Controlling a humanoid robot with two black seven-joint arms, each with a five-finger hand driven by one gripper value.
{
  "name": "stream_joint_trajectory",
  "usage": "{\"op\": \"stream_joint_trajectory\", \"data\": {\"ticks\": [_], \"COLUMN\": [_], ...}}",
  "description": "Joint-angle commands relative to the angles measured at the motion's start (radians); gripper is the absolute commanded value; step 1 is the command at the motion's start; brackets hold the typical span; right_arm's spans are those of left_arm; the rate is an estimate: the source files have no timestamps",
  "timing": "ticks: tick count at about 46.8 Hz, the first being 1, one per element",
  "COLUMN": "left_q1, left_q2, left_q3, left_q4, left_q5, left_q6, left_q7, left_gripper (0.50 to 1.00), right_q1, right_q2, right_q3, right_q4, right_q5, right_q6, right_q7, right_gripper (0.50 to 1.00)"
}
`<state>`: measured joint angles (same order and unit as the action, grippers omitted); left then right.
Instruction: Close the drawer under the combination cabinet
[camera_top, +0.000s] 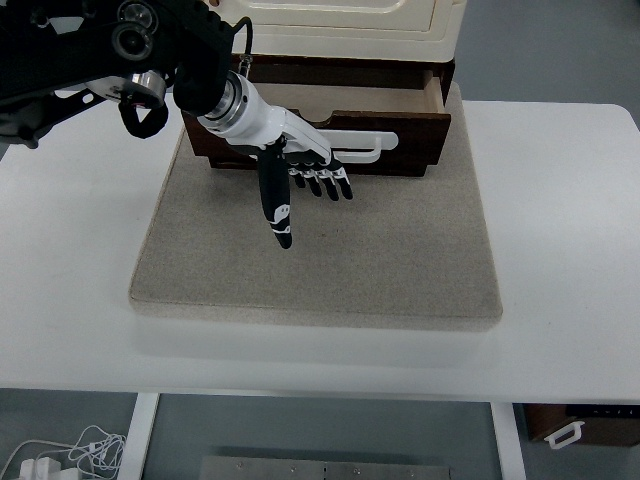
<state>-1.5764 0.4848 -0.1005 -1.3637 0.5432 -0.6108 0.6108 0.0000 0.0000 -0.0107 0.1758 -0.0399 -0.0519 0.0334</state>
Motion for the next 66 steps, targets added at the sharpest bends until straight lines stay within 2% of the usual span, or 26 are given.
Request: {"op": "stream_joint_trajectory", "data": {"ticks": [1,29,38,66], "left_q1": [0.001,0.004,0.004,0.003], "left_q2": [-0.005,-0.008,-0.048,-0.051], "left_q3": [0.001,0.001,-0.001,-0.002], "left_q4": [0.009,0.069,0.101,0.153], "left_q5": [0.004,0.026,0.032,0.054], "left_q6": [0.000,0.000,0.000,0.000], "left_q7": [0.000,0.000,0.000,0.000], "left_gripper": [1.000,1.000,1.000,1.000], "right_q1": [0.000,0.000,0.000,0.000], "right_q2": [0.000,0.000,0.000,0.000], "right_q3": [0.000,0.000,0.000,0.000], "right_q4": [-0.001,-0.001,0.001,0.001], "right_q5": [0.000,0.000,0.000,0.000], "right_q6": [0.000,0.000,0.000,0.000], "right_q7": [0.000,0.000,0.000,0.000], "right_gripper": [0.952,0.952,0.952,0.952]}}
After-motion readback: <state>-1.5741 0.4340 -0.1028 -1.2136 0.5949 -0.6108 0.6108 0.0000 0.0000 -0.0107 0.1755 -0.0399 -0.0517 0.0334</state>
